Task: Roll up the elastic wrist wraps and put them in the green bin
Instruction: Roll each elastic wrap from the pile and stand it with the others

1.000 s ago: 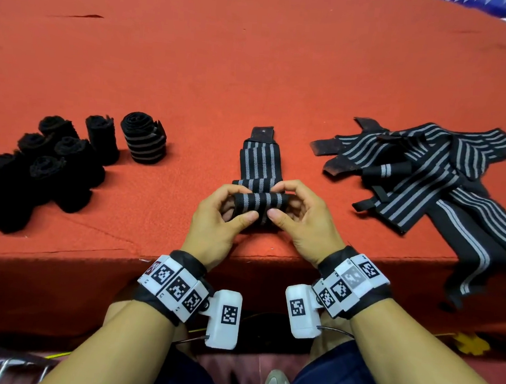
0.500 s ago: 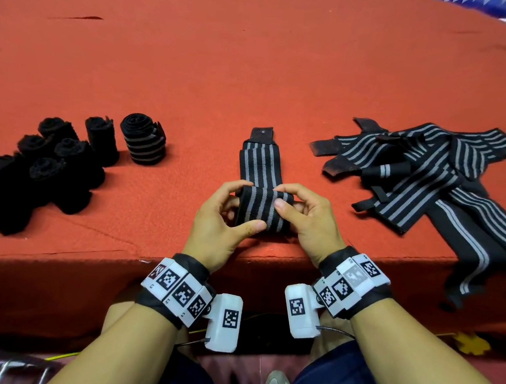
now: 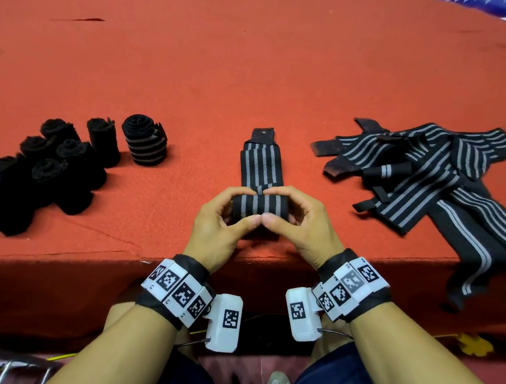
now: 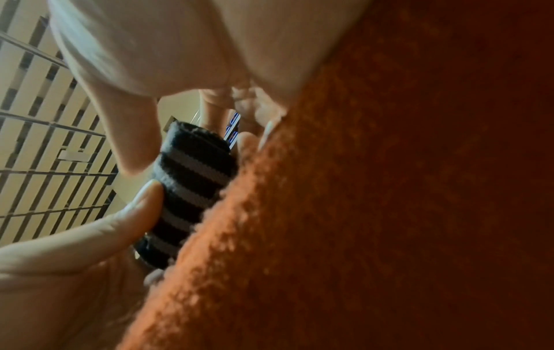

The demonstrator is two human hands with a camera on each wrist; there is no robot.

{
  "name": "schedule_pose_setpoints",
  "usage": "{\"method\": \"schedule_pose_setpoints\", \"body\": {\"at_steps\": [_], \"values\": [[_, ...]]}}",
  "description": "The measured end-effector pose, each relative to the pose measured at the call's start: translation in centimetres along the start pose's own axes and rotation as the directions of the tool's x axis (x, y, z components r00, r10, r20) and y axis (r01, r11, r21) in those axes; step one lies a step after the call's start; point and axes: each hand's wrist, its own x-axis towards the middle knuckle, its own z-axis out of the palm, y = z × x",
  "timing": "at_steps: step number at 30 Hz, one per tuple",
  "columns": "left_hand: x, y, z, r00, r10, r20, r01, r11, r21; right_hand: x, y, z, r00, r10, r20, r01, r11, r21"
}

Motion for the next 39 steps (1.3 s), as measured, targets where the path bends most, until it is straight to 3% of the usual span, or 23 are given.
{"method": "schedule_pose_setpoints", "body": {"at_steps": [8,13,17,21,28,31,35,39], "values": [[0.0,0.3,-0.1,0.997,-0.05,-0.052,0.046,0.996,-0.072,-0.3,0.6,0.1,0.999,0.01,0.049,-0.011,1.0,0.022],[-0.1,0.5,0.0,1.0,-0.029,-0.005,0.029,1.0,0.001,-0.1,0.8,0.1,1.0,0.005,-0.023,-0.004,0.999,0.047],[0.0,0.1,-0.4,1.0,0.03,0.004,-0.03,0.995,0.091,-0.1,0.8,0.0,1.0,-0.001,0.016,0.0,0.998,0.069],[-0.2,0.0,-0.2,0.998,0.042,-0.036,-0.039,0.996,0.076,-0.1,0.8,0.0,0.999,-0.017,0.04,0.014,0.997,0.072],[-0.3,0.2,0.1,0.999,0.032,-0.02,-0.031,0.999,0.023,0.0,1.4,-0.1,0.994,-0.099,-0.049,0.092,0.988,-0.121],[-0.2,0.4,0.1,0.999,0.036,-0.007,-0.036,0.999,0.019,0.0,1.2,-0.1,0.991,-0.126,-0.038,0.12,0.985,-0.124],[-0.2,0.5,0.2,0.999,0.04,0.0,-0.04,0.999,0.0,0.0,1.3,0.0,0.984,-0.173,-0.035,0.156,0.948,-0.276],[-0.2,0.4,0.1,0.998,0.055,-0.029,-0.054,0.998,0.016,0.1,1.5,0.3,0.996,-0.084,-0.043,0.073,0.973,-0.22]]}}
